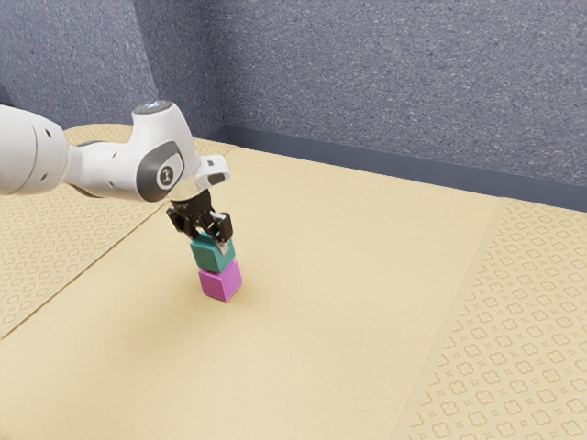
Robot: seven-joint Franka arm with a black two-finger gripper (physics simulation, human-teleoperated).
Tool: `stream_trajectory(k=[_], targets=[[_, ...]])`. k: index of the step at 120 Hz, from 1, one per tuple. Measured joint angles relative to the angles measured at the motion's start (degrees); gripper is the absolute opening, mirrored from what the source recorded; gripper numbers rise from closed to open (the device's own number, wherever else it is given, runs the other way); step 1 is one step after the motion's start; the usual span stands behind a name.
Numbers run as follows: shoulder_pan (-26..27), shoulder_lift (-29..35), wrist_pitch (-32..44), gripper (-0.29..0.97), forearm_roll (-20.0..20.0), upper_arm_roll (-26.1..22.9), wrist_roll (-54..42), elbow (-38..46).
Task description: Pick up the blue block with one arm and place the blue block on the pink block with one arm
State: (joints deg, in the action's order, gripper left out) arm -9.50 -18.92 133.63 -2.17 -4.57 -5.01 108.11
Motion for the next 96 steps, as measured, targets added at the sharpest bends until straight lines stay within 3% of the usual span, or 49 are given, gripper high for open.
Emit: stream_trajectory(k=[87,96], targets=[[0.17,-0.63,-0.01,0.39,-1.04,0.0,0.13,-0.07],[0.18,-0.75,-0.02,0.47,-1.3,0.0,0.09,-0.07]])
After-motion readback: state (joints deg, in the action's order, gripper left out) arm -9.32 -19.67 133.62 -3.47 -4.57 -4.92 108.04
